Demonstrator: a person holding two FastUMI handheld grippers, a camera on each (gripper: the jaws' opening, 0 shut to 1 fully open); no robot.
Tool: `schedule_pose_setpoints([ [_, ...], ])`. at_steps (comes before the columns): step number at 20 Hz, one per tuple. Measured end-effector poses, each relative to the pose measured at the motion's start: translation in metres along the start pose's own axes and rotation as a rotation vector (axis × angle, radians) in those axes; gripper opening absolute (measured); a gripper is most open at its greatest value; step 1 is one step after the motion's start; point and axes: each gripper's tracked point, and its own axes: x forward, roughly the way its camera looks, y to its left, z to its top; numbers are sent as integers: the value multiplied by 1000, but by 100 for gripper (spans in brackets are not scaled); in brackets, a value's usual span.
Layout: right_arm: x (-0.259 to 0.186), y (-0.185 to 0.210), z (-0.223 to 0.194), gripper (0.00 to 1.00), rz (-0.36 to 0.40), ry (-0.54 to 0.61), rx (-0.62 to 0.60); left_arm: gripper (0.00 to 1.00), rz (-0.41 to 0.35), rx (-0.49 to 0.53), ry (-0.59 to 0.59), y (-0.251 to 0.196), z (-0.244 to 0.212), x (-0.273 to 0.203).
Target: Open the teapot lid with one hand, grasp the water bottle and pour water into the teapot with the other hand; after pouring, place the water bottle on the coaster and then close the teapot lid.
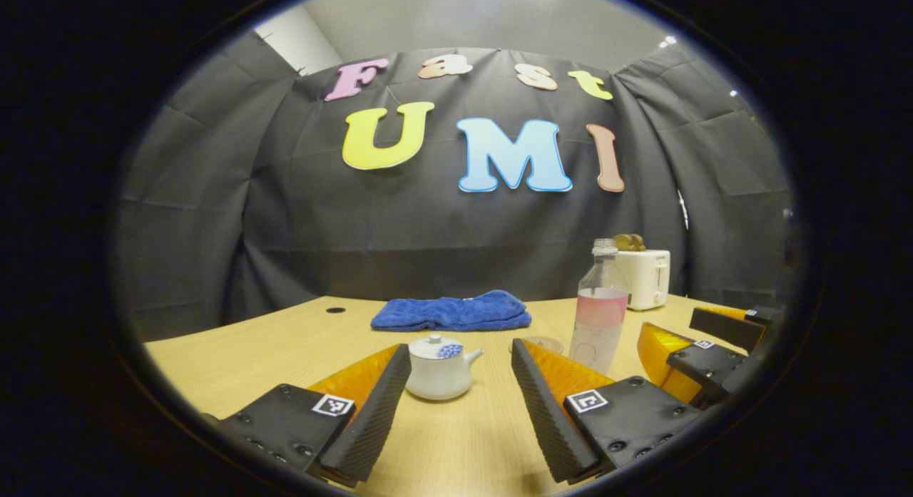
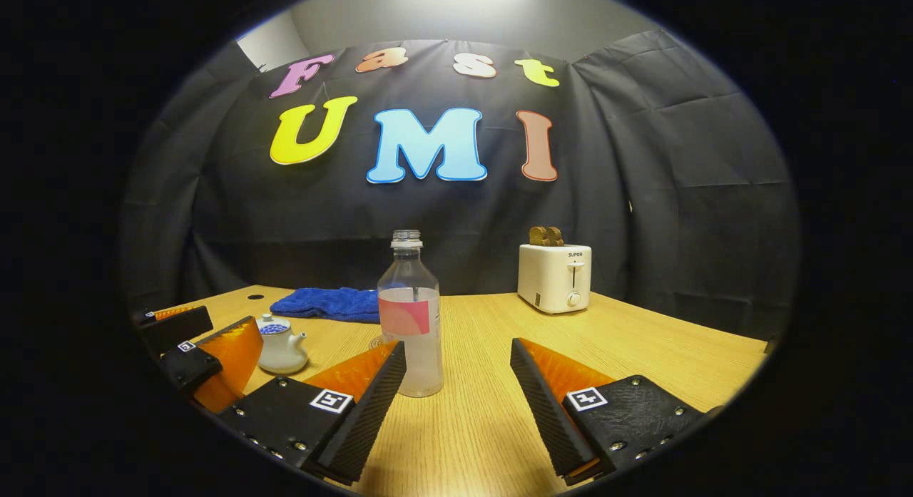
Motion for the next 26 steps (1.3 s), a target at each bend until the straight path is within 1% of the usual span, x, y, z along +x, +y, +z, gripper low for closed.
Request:
schedule_pose_setpoints([
  [4, 0, 0, 0, 93, 0, 0, 0, 95, 15, -30, 47, 26, -7, 14],
  [6, 0, 0, 0, 94, 0, 0, 0, 94, 31, -18, 48, 41, -2, 22],
  [10, 0, 0, 0, 93, 0, 0, 0, 92, 20, 23, 9, 53, 23, 48],
  [12, 0, 0, 0, 93, 0, 0, 0, 92, 4, 42, 8, 51, 27, 60],
  [15, 0, 0, 1, 93, 0, 1, 0, 92, -21, 17, 34, 47, 20, 76],
  [17, 0, 0, 0, 93, 0, 1, 0, 92, -32, -5, 61, 46, 9, 86],
  [22, 0, 0, 0, 93, 0, 1, -1, 92, -58, -22, 138, 36, -20, 104],
  [26, 0, 0, 0, 93, 0, 0, 0, 90, -61, 19, 157, 32, -25, 111],
])
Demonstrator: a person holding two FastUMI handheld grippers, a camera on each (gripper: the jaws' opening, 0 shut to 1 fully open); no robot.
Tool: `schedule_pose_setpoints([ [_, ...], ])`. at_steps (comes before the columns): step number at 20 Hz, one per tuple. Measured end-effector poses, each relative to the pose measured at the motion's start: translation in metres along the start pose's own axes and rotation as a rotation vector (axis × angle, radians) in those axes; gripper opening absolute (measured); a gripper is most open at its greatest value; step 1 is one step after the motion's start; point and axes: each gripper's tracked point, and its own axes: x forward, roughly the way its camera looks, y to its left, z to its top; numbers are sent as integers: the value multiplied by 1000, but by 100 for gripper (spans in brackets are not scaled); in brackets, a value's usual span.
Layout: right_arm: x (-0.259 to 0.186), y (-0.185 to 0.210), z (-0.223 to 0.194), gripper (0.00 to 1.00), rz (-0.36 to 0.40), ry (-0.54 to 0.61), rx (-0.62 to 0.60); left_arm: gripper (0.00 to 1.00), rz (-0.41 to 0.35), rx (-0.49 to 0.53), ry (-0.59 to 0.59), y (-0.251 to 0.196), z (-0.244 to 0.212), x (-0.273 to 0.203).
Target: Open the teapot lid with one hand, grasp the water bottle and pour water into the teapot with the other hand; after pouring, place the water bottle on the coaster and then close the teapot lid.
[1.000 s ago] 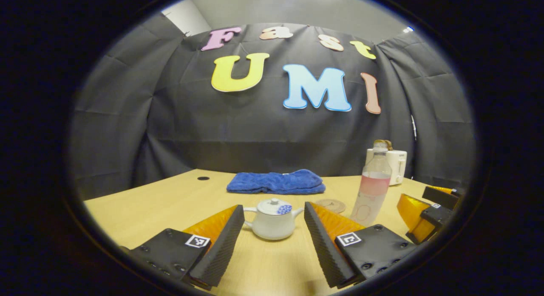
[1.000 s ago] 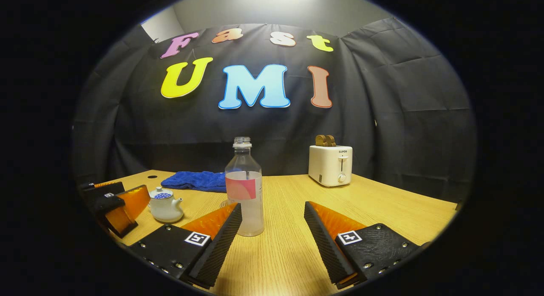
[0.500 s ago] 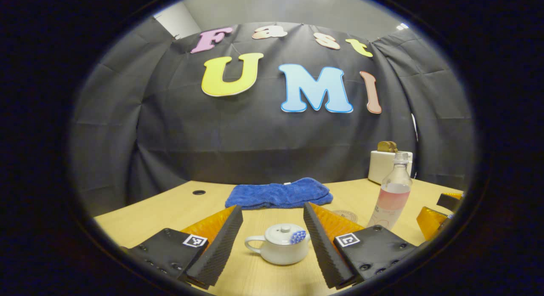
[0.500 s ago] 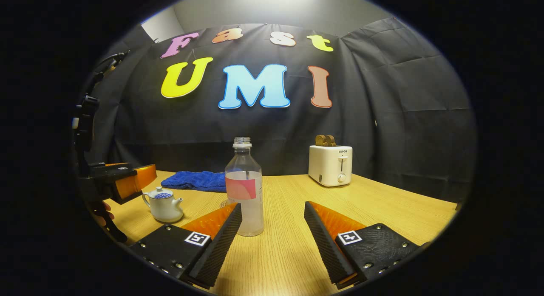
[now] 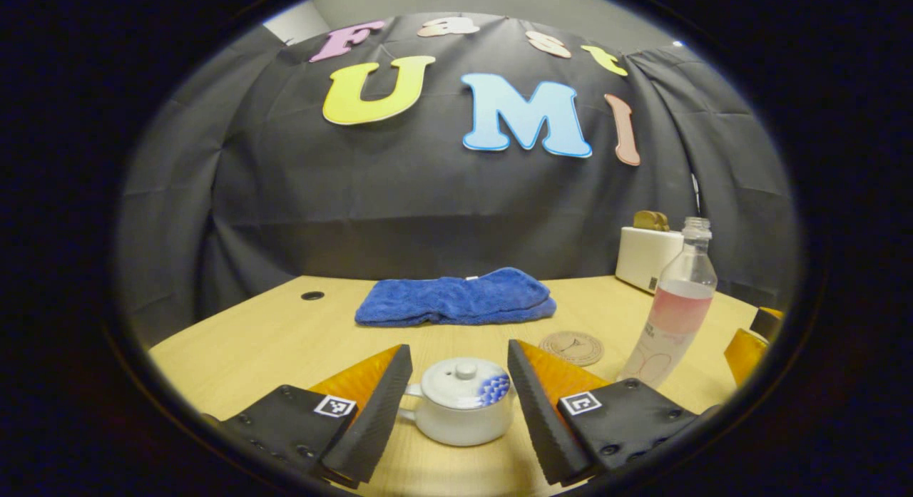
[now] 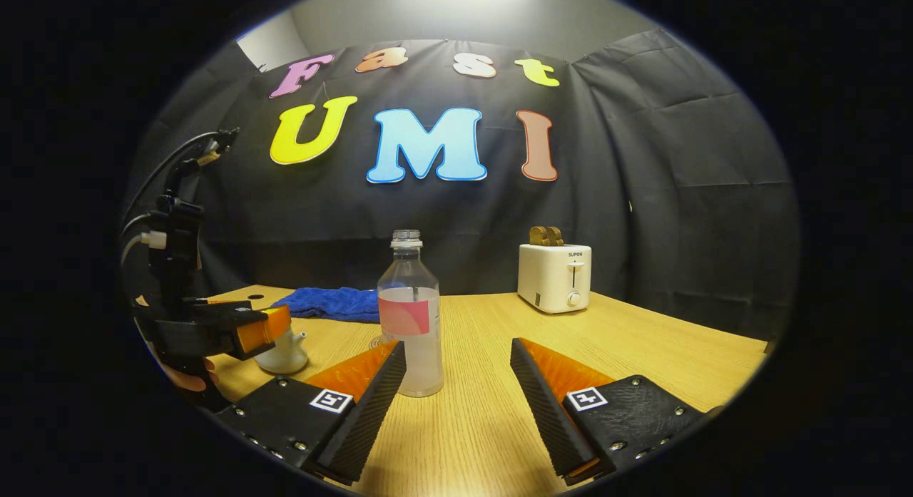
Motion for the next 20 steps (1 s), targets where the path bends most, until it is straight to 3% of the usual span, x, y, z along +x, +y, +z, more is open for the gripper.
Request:
schedule_pose_setpoints([
  [1, 0, 0, 1, 93, 0, 0, 0, 90, -3, 7, -1, -2, 1, 2],
  [3, 0, 0, 1, 93, 0, 0, 0, 80, 1, 16, 1, -2, 1, 2],
  [7, 0, 0, 0, 93, 0, 0, 0, 76, 21, 29, 2, 3, 2, 8],
  [10, 0, 0, 0, 93, 0, 0, 0, 42, 12, 12, 12, 4, 3, 9],
  [13, 0, 0, 0, 93, 0, 0, 0, 41, 10, 6, -2, 1, 6, 8],
  [14, 0, 0, 0, 93, -1, 0, 1, 22, 5, 12, 12, 2, 5, 11],
  [20, 0, 0, -1, 94, -1, 0, 0, 23, -15, -15, 5, 4, 9, 11],
])
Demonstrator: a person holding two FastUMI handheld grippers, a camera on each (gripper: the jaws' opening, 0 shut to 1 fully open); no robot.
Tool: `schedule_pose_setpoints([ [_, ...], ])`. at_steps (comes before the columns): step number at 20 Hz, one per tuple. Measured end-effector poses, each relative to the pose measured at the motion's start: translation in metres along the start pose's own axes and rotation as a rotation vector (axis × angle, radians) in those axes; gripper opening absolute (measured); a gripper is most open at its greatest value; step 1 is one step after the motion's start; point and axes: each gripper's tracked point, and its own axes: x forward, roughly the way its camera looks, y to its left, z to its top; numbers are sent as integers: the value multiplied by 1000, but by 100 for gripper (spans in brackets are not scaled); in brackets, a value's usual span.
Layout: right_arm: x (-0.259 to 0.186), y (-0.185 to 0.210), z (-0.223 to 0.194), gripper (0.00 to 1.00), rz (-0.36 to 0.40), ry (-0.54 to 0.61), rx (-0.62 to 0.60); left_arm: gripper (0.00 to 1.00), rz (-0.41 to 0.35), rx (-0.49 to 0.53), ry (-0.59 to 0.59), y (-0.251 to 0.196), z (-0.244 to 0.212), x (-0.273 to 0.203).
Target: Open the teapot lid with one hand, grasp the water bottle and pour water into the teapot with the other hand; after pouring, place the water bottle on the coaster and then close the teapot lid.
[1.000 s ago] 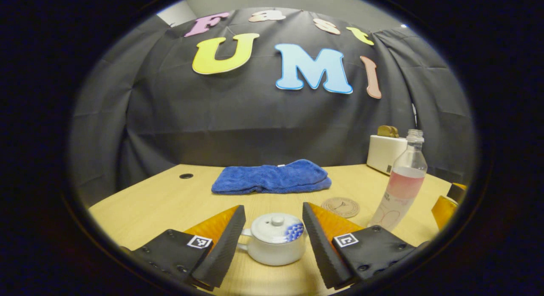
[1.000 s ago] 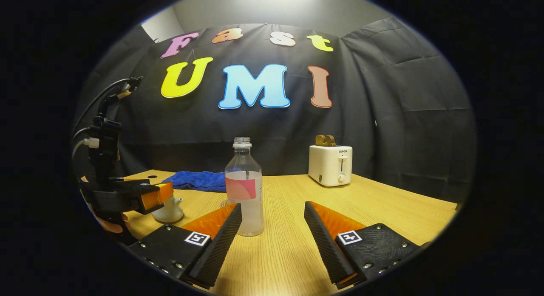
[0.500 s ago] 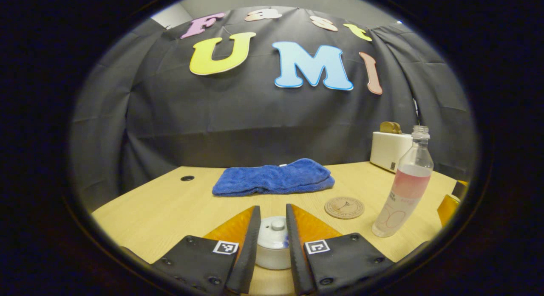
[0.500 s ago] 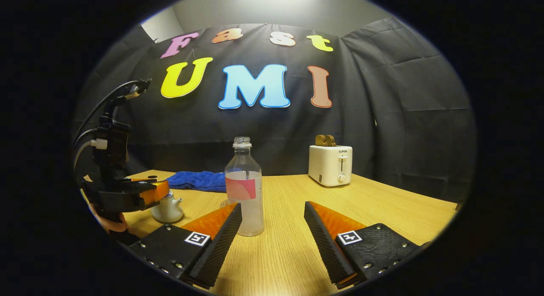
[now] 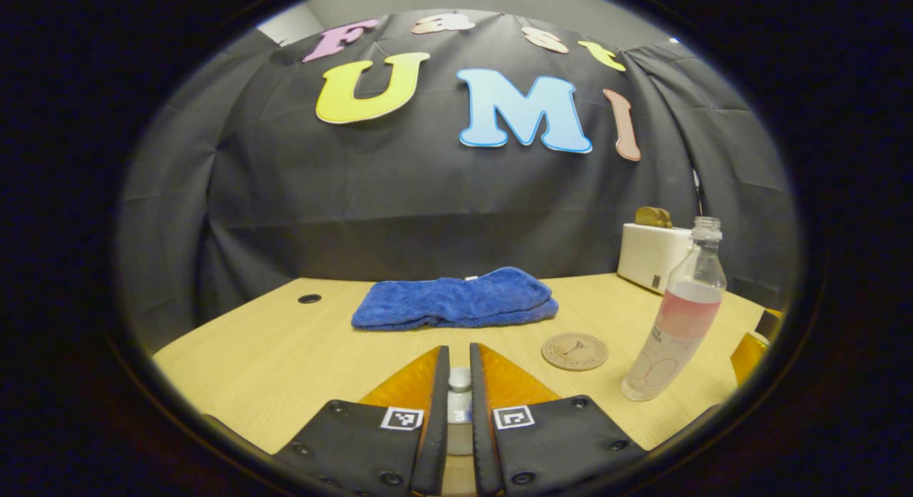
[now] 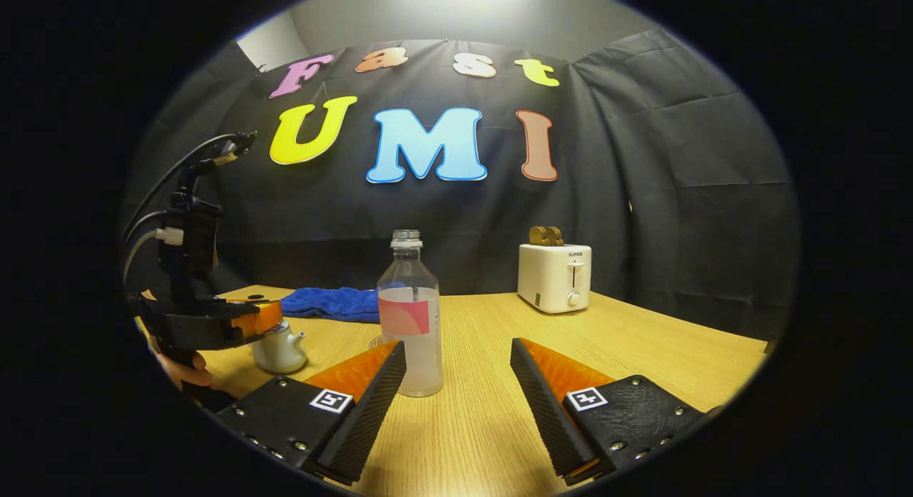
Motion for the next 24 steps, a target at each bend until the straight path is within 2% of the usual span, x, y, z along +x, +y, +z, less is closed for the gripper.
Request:
schedule_pose_setpoints([
  [8, 0, 0, 0, 94, 0, 1, -1, 23, 11, 39, -78, 10, 37, -14],
  [13, 0, 0, 1, 94, 0, 1, -1, 23, 2, -20, -56, 20, 29, -16],
  [17, 0, 0, 0, 93, -5, 1, -1, 10, -34, 5, -17, 4, 21, -12],
  [19, 0, 0, 0, 93, -5, 1, -1, 8, -36, 33, -6, -1, 19, -11],
  [20, 0, 0, 0, 93, -5, 0, -1, 19, -33, 50, 4, -2, 17, -10],
  [21, 0, 0, 0, 93, -5, 0, 0, 21, -30, 59, 12, -3, 15, -9],
  [22, 0, 0, 0, 93, -5, 1, 0, 28, -36, 58, 21, -5, 13, -7],
  [24, 0, 0, 0, 93, -5, 0, 0, 29, -40, 47, 28, -6, 9, -7],
])
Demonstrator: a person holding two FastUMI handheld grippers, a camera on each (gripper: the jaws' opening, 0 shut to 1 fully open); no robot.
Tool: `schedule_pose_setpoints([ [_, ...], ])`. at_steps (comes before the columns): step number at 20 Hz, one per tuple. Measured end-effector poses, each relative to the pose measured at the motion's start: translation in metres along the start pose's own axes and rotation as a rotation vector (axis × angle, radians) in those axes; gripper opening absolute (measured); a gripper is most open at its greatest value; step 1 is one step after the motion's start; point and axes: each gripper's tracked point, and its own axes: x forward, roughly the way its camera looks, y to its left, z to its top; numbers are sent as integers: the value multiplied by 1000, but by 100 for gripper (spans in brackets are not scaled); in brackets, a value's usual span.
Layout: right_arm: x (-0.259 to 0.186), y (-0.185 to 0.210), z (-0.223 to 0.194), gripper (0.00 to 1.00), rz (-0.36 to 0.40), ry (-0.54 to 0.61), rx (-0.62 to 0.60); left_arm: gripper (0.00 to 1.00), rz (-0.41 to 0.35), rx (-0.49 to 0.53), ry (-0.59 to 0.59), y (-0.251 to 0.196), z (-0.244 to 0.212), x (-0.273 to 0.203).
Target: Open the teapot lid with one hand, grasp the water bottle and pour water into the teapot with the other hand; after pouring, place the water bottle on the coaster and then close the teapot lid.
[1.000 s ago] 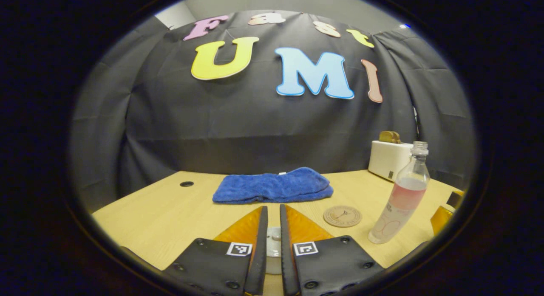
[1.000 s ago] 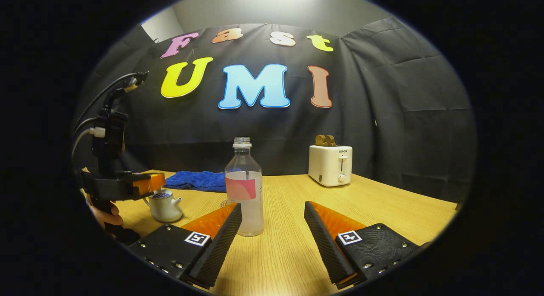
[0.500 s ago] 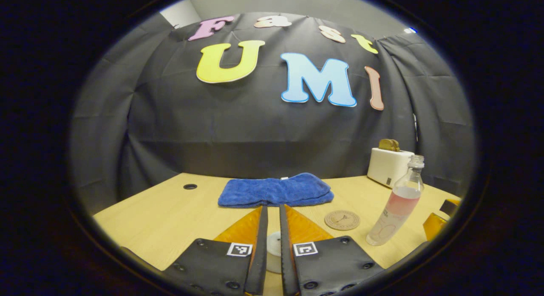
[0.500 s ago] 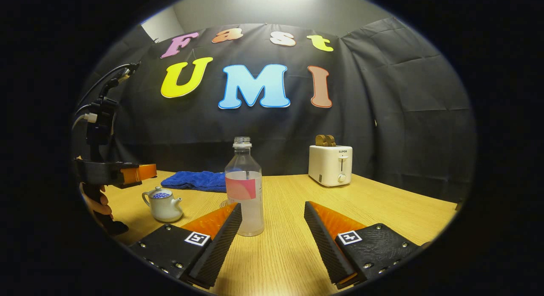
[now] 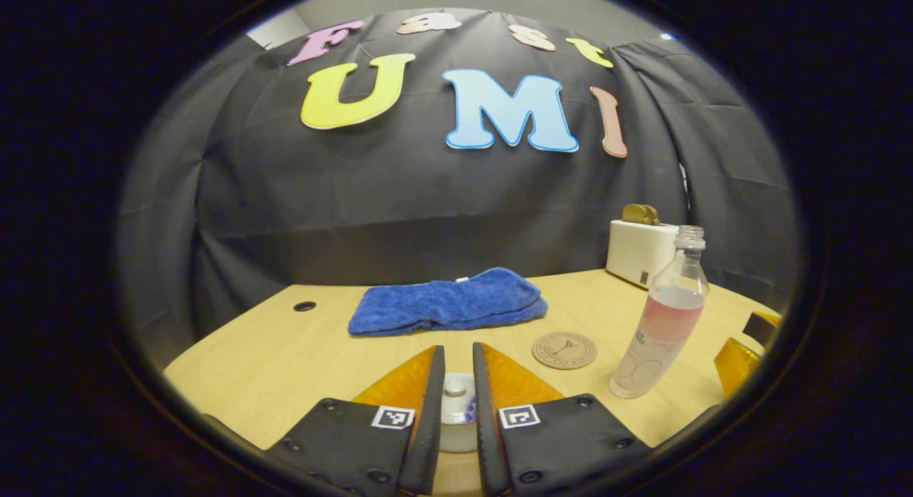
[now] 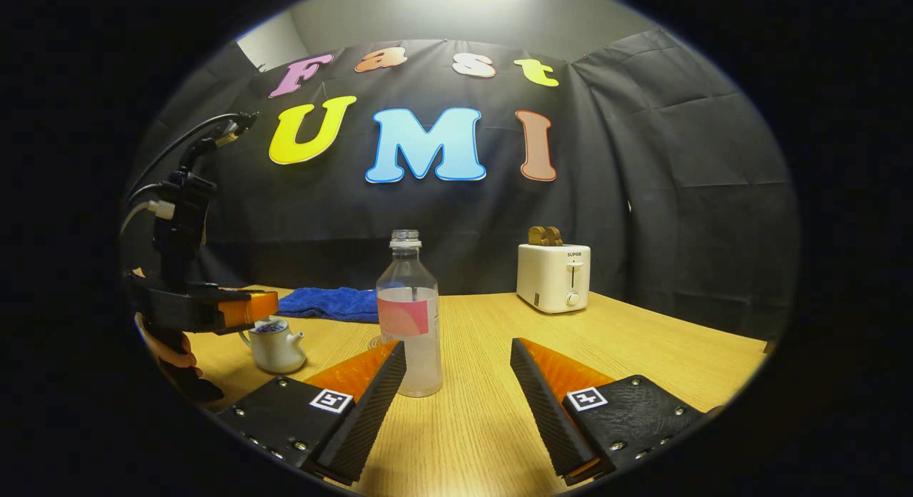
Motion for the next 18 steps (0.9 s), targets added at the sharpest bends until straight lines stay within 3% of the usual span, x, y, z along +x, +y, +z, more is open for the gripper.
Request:
schedule_pose_setpoints([
  [15, 0, 0, 1, 94, 0, 0, 1, 29, 43, 40, 47, 6, -19, 11],
  [17, 0, 0, 0, 93, 0, 0, 1, 19, 31, 8, 39, 6, -16, 11],
  [18, 0, 0, 0, 94, 1, 0, 1, 19, 27, 10, 39, 6, -15, 11],
])
